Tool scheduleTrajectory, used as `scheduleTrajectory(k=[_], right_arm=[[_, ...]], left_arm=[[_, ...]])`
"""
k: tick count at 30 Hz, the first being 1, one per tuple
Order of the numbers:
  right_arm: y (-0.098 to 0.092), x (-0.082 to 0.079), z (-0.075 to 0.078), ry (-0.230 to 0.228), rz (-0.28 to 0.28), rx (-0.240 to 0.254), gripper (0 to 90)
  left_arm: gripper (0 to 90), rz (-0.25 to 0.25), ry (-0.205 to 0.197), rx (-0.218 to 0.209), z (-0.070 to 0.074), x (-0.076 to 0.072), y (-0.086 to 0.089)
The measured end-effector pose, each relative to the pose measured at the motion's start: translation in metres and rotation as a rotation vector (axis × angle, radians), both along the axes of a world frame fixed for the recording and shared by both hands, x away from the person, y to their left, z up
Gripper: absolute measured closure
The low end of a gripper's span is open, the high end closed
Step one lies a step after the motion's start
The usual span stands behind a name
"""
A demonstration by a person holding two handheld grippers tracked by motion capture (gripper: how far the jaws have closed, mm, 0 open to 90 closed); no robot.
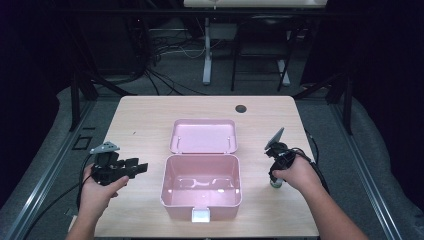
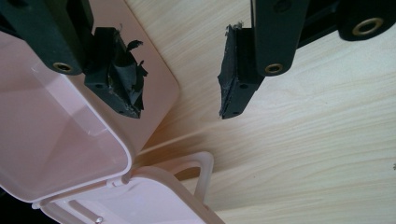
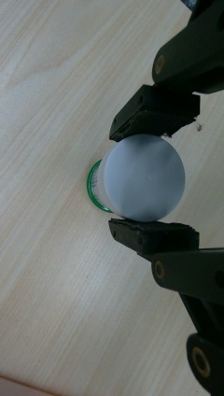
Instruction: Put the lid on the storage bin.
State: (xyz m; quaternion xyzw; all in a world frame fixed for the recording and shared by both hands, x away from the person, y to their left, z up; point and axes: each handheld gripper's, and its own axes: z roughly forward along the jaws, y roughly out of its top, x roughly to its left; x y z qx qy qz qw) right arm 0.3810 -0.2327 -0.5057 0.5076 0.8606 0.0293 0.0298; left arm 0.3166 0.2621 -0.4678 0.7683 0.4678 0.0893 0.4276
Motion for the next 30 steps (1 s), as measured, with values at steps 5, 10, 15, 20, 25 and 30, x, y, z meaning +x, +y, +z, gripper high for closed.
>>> scheduleTrajectory(k=[5,10,15,20,25,30], right_arm=[[0.003,-0.001,0.011,0.007,0.018,-0.017,49.9],[0.006,-0.002,0.020,-0.010,0.041,-0.011,50.0],[0.011,-0.004,0.034,-0.004,0.066,-0.016,50.0],[0.017,-0.007,0.048,-0.025,0.087,-0.011,50.0],[0.024,-0.008,0.064,-0.029,0.113,-0.016,50.0],[0.031,-0.008,0.078,-0.027,0.133,-0.018,50.0]], left_arm=[[49.9,0.000,0.000,-0.002,0.000,0.000,0.000],[49.8,0.000,0.001,0.000,0.000,0.000,0.000],[49.8,0.002,0.004,-0.001,-0.001,0.000,0.001],[49.8,0.004,0.003,-0.002,0.000,0.000,0.001],[49.8,0.004,0.006,0.001,-0.001,0.000,0.001],[49.9,0.004,0.007,0.001,-0.001,0.000,0.002]])
